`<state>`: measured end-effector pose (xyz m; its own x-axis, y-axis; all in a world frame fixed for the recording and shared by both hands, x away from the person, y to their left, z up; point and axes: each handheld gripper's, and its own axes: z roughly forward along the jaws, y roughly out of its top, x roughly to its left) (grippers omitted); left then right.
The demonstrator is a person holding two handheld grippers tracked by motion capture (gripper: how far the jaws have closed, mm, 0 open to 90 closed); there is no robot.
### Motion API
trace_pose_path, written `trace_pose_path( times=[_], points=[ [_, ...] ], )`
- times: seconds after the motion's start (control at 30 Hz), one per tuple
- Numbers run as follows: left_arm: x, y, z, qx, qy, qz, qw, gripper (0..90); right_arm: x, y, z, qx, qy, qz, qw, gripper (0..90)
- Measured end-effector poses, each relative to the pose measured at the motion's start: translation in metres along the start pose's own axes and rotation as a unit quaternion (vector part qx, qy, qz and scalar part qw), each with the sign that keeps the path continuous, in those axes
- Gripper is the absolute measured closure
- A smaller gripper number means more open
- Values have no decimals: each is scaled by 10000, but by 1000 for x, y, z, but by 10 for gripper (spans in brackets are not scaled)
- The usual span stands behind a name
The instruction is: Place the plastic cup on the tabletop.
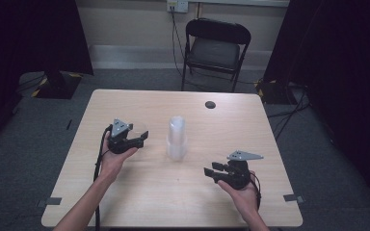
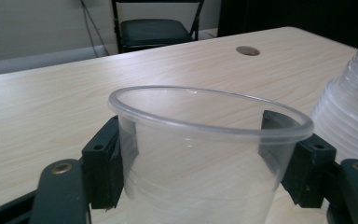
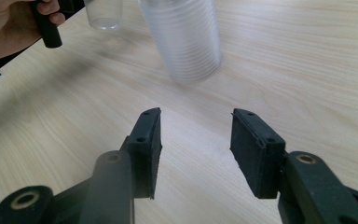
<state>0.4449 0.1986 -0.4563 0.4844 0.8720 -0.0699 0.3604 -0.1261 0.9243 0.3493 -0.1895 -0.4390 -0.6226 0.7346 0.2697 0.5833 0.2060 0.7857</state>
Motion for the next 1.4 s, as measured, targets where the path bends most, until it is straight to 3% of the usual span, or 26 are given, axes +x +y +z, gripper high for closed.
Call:
trace_pose_path(
  times=[0.03, 0.27, 0.43, 0.6, 0.67, 1.23, 1.4],
  points=[
    [1, -1, 1, 97, 59, 29, 9999, 280, 0, 0, 0, 6, -1, -4, 10000, 533],
    [1, -3, 4, 77, 63, 44, 9999, 280, 1, -1, 2, 51, 13, -38, 10000, 532],
    [-2, -6, 9, 273, -39, 73, 9996, 280, 1, 0, 3, 55, 3, -33, 10000, 532],
    [-3, -8, 12, 324, -83, 107, 9994, 276, 1, -1, 3, 72, -4, -6, 10000, 533],
    [-4, -9, 13, 299, -96, 35, 9995, 277, 1, -1, 3, 72, -5, -9, 10000, 532],
    [-5, -20, 17, 484, -135, 151, 9986, 281, 1, -1, 3, 78, 14, 4, 10000, 533],
    [-6, -21, 18, 633, -123, 196, 9977, 230, 1, -1, 3, 79, 11, -6, 10000, 532]
  ],
)
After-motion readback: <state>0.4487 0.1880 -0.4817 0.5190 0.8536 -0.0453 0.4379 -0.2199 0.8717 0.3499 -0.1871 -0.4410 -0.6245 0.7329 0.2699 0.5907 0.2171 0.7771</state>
